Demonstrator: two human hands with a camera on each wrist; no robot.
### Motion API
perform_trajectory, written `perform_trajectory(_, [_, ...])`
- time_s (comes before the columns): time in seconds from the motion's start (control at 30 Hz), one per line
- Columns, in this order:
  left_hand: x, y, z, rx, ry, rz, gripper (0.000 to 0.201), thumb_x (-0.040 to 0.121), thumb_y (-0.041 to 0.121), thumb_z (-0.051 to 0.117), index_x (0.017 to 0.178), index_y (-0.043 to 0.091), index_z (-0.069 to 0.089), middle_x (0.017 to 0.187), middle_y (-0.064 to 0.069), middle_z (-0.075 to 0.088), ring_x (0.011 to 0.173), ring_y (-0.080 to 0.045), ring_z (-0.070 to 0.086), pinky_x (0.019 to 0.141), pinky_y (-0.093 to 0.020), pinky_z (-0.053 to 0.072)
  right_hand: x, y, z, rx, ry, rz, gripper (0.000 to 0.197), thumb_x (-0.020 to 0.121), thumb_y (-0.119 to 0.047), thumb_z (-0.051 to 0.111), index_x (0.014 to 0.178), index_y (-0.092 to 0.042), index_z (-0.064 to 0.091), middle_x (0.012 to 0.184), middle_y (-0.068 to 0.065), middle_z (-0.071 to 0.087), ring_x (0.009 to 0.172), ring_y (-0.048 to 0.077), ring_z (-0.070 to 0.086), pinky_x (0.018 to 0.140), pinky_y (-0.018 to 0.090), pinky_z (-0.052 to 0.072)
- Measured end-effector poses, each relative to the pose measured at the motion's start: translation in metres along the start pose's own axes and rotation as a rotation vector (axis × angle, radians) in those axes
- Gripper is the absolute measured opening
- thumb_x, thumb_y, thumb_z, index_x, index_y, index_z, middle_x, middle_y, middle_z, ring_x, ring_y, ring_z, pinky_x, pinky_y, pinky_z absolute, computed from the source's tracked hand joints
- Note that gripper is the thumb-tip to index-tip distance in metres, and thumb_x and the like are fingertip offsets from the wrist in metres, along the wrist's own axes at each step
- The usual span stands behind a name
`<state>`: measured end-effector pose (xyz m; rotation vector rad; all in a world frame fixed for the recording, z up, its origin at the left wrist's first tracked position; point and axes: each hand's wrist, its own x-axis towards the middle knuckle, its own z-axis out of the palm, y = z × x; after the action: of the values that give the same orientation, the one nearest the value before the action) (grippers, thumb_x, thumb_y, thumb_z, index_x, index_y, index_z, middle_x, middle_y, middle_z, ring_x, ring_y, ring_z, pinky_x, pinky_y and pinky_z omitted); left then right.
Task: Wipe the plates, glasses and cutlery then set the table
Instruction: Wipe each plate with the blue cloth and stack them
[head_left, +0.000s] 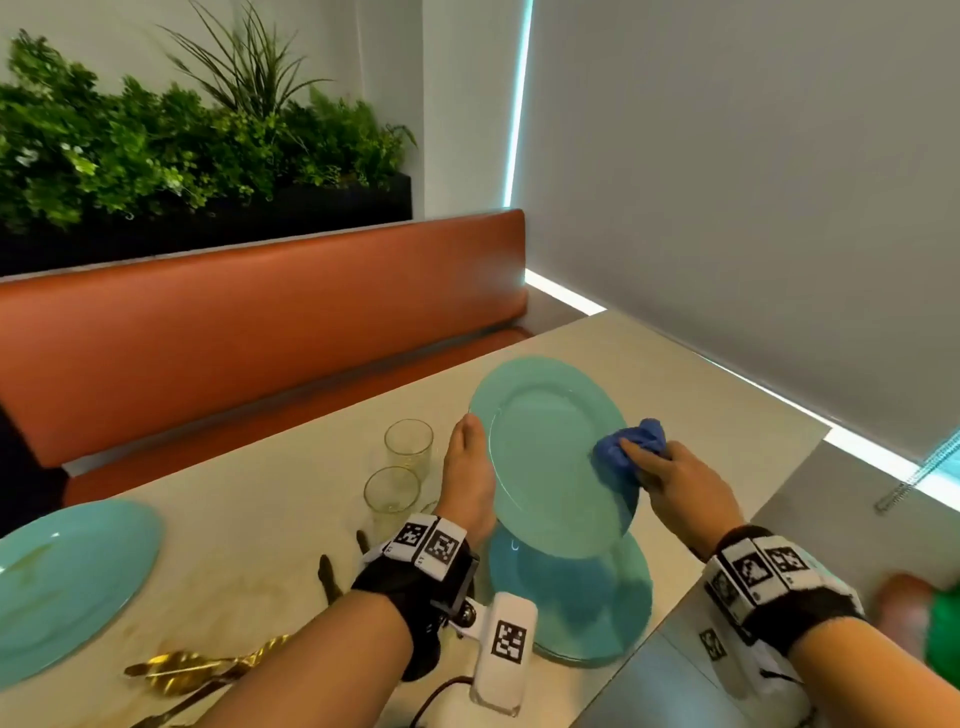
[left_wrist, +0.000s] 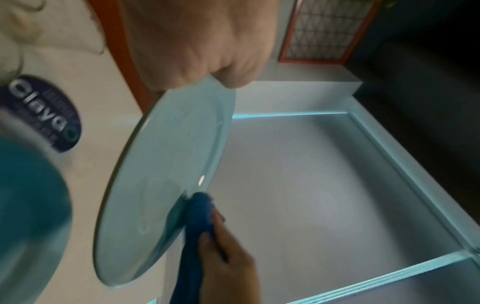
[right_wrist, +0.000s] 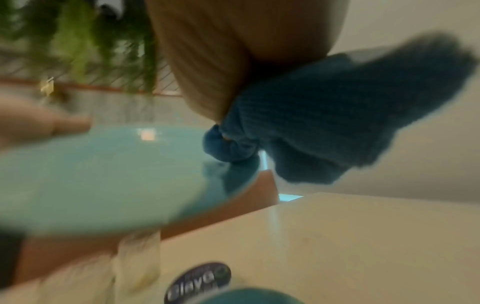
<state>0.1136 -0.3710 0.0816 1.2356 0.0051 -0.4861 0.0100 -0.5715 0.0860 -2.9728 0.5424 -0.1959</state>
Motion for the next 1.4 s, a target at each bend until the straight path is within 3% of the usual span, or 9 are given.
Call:
perform_trajectory(0.13, [0.023, -0.055, 0.014, -0.042, 0.044, -0.195, 0.049, 0.086, 0.064, 0.037, 0.121, 0.034, 0.053, 0.122, -0.002, 0.063, 0.108, -0.028, 0.062, 0.09, -0.054, 0.051, 0.013, 0.02, -0.012, 0.176, 0.136, 0.101, 0.041, 0.096, -0.016, 0.045, 0.135, -0.026, 0.047, 0.119, 0.02, 0.055, 0.102, 0.037, 0.054, 0.079, 0.032, 0.041])
perform_trajectory(0.37, [0.023, -0.113, 0.018, -0.068, 0.173, -0.377, 0.041, 0.099, 0.039, 0.031, 0.122, 0.011, 0.051, 0.12, -0.016, 0.062, 0.097, -0.03, 0.061, 0.069, -0.035, 0.053, 0.006, 0.033, -0.002, 0.265, 0.061, 0.12, 0.039, 0.097, -0.019, 0.043, 0.136, -0.025, 0.047, 0.111, 0.02, 0.056, 0.102, 0.036, 0.053, 0.083, 0.031, 0.038])
perform_trajectory(0.7, [0.015, -0.149, 0.013, 0.369, 0.483, -0.525, 0.048, 0.091, 0.02, 0.055, 0.129, -0.008, 0.046, 0.13, -0.027, 0.053, 0.117, -0.041, 0.053, 0.098, -0.043, 0.045, -0.002, 0.022, 0.015, 0.346, -0.084, 0.2, 0.048, 0.094, -0.021, 0.049, 0.14, -0.021, 0.04, 0.12, 0.019, 0.058, 0.111, 0.034, 0.052, 0.093, 0.032, 0.038])
perform_trajectory(0.9, [0.001, -0.136, 0.024, 0.657, 0.397, -0.682, 0.061, 0.086, 0.023, 0.055, 0.135, 0.0, 0.029, 0.142, -0.02, 0.028, 0.13, -0.035, 0.034, 0.109, -0.038, 0.032, -0.004, -0.002, 0.01, 0.435, -0.118, 0.203, 0.036, 0.089, -0.017, 0.057, 0.123, -0.005, 0.056, 0.119, 0.015, 0.064, 0.109, 0.031, 0.057, 0.088, 0.027, 0.04])
perform_trajectory(1.0, [0.002, -0.129, 0.025, 0.638, 0.339, -0.645, 0.062, 0.084, 0.026, 0.059, 0.133, 0.001, 0.028, 0.139, -0.017, 0.029, 0.127, -0.033, 0.035, 0.107, -0.038, 0.036, -0.002, -0.016, 0.006, 0.474, -0.118, 0.207, 0.034, 0.089, -0.017, 0.059, 0.12, -0.003, 0.058, 0.117, 0.016, 0.064, 0.109, 0.031, 0.057, 0.088, 0.027, 0.039])
perform_trajectory(1.13, [-0.009, -0.101, 0.028, 0.407, 0.083, -0.575, 0.061, 0.067, 0.028, 0.066, 0.122, 0.004, 0.054, 0.118, -0.008, 0.059, 0.1, -0.025, 0.058, 0.088, -0.034, 0.051, 0.003, -0.038, -0.001, 0.496, -0.112, 0.181, 0.036, 0.088, -0.018, 0.059, 0.121, -0.004, 0.058, 0.12, 0.016, 0.064, 0.112, 0.031, 0.056, 0.09, 0.026, 0.038])
perform_trajectory(1.2, [-0.017, -0.072, 0.025, 0.326, -0.018, -0.512, 0.026, 0.079, 0.023, 0.066, 0.1, 0.01, 0.061, 0.094, -0.003, 0.061, 0.079, -0.019, 0.057, 0.069, -0.026, 0.046, 0.008, -0.055, -0.007, 0.49, -0.109, 0.149, 0.039, 0.089, -0.019, 0.059, 0.126, -0.005, 0.056, 0.123, 0.015, 0.062, 0.115, 0.03, 0.056, 0.093, 0.026, 0.038])
perform_trajectory(1.27, [-0.021, -0.038, 0.011, 0.317, -0.016, -0.441, 0.014, 0.091, 0.019, 0.055, 0.079, 0.016, 0.051, 0.074, -0.001, 0.046, 0.06, -0.013, 0.042, 0.056, -0.023, 0.034, 0.014, -0.077, -0.014, 0.48, -0.097, 0.106, 0.041, 0.09, -0.02, 0.058, 0.129, -0.005, 0.053, 0.126, 0.015, 0.06, 0.116, 0.03, 0.055, 0.095, 0.026, 0.037])
perform_trajectory(1.4, [-0.023, 0.04, -0.051, 0.256, 0.094, -0.185, 0.019, 0.095, 0.018, 0.05, 0.076, 0.016, 0.053, 0.074, -0.003, 0.051, 0.061, -0.014, 0.049, 0.059, -0.024, 0.041, 0.027, -0.14, -0.026, 0.454, -0.087, 0.0, 0.049, 0.091, -0.026, 0.055, 0.135, -0.007, 0.046, 0.131, 0.014, 0.056, 0.12, 0.028, 0.053, 0.102, 0.028, 0.036])
